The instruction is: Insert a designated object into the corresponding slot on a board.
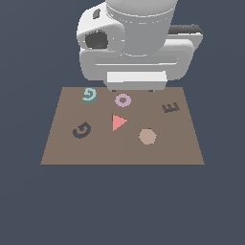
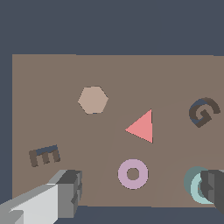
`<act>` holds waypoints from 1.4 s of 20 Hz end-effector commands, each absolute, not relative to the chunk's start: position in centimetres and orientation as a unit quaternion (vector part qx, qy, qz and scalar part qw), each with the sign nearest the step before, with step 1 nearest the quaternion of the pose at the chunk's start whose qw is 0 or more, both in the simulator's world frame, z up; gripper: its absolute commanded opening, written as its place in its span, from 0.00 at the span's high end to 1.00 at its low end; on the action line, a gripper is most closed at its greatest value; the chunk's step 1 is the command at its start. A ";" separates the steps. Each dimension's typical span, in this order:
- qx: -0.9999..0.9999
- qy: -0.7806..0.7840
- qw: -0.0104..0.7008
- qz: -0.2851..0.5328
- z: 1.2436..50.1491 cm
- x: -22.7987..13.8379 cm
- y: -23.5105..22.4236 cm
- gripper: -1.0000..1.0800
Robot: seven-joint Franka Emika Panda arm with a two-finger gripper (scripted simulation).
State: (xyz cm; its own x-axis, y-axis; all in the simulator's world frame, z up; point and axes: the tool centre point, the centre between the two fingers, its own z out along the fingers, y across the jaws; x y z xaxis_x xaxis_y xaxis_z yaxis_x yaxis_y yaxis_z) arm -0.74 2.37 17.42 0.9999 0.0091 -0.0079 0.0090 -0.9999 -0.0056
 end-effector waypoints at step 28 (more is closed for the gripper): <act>-0.998 0.059 -0.001 0.000 6.2 -9.0 -10.8 0.04</act>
